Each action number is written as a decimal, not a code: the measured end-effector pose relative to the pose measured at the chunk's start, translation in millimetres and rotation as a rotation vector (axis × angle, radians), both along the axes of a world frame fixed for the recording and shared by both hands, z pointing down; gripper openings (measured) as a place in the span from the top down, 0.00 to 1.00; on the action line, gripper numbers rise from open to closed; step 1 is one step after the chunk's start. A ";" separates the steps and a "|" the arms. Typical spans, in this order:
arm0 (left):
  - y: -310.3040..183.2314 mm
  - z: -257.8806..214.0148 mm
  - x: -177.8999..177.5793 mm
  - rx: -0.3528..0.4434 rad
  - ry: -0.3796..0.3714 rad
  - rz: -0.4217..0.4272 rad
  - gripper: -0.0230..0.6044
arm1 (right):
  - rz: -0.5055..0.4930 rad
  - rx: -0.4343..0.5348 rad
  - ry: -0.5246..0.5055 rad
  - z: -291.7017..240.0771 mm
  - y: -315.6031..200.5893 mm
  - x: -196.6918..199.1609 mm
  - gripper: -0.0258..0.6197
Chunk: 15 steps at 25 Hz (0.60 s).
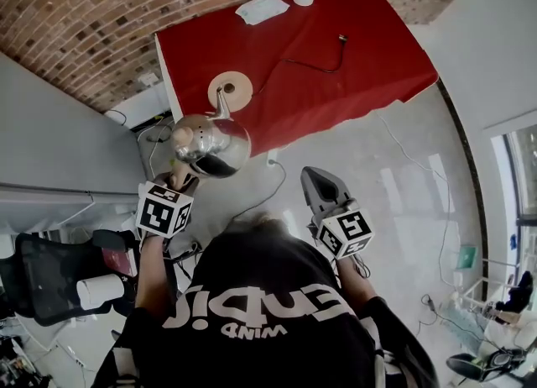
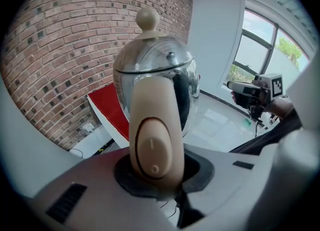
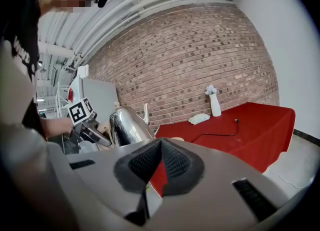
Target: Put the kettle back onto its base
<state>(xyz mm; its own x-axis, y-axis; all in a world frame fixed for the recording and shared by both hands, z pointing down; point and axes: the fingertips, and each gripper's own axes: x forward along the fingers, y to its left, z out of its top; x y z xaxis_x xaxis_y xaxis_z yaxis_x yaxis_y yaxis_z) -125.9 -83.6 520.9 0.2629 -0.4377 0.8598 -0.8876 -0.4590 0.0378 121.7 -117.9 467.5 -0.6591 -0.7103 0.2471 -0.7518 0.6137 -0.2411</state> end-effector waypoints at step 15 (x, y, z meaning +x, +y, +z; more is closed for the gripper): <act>-63.7 14.8 -22.0 -0.040 -0.037 0.068 0.86 | -0.011 0.015 -0.008 -0.3 -58.0 -40.7 0.93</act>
